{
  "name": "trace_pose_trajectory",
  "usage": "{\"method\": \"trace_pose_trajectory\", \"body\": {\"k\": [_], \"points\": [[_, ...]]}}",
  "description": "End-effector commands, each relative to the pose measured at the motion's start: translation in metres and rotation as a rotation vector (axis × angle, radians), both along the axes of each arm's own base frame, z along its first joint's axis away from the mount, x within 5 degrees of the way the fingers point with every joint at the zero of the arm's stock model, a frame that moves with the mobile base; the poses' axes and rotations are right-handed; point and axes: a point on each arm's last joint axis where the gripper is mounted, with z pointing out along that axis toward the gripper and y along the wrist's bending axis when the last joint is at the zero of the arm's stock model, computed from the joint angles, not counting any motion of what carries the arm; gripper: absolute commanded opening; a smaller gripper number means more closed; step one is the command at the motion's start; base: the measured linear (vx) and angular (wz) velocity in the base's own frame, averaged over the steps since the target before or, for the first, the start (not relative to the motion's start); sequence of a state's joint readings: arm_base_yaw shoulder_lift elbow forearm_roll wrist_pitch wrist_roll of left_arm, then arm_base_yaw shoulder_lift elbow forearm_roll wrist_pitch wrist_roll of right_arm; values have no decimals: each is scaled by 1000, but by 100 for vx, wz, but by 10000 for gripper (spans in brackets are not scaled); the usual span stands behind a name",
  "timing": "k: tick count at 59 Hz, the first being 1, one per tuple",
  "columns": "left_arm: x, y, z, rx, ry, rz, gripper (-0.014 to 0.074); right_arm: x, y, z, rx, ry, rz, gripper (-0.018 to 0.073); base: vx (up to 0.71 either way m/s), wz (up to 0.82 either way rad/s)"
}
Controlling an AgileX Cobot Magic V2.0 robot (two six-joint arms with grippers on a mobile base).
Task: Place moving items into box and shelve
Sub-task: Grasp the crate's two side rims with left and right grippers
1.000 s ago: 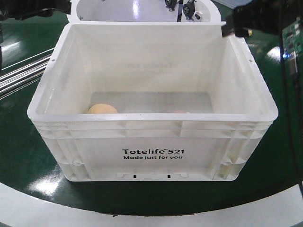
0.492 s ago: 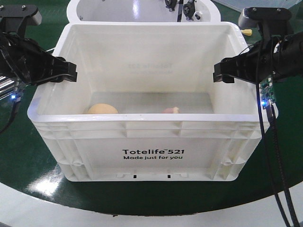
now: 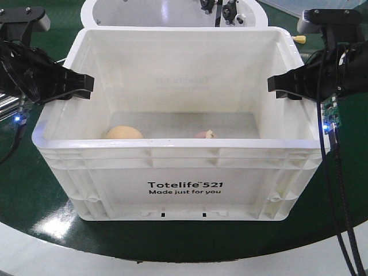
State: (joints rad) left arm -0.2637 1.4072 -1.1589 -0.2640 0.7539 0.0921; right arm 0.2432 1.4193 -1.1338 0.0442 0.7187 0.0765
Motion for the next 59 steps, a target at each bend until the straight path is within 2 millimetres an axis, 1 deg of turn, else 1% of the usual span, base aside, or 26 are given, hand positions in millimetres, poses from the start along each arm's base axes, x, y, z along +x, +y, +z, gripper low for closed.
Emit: {"method": "trace_pose_trajectory", "body": {"k": [1, 10, 16, 30, 40, 49, 59], "points": [[-2, -4, 10, -65, -26, 8, -8, -2, 6, 13, 79, -43, -19, -13, 0, 0], [-3, -4, 12, -66, -31, 7, -8, -2, 6, 14, 80, -47, -19, -12, 0, 0], [-2, -5, 17, -70, -42, 4, -8, -3, 5, 15, 81, -51, -19, -12, 0, 0], [-3, -5, 29, -76, -60, -5, -8, -9, 4, 27, 96, -99, -18, -9, 0, 0], [-10, -3, 43, -90, -114, -2, -8, -15, 2, 38, 109, -149, -18, -9, 0, 0], [-22, 1, 57, -106, -172, 0, -8, -20, 1, 50, 126, -216, -19, -9, 0, 0], [-34, 5, 74, -127, -250, 6, -8, -25, -1, 57, 131, -242, -16, -9, 0, 0]]}}
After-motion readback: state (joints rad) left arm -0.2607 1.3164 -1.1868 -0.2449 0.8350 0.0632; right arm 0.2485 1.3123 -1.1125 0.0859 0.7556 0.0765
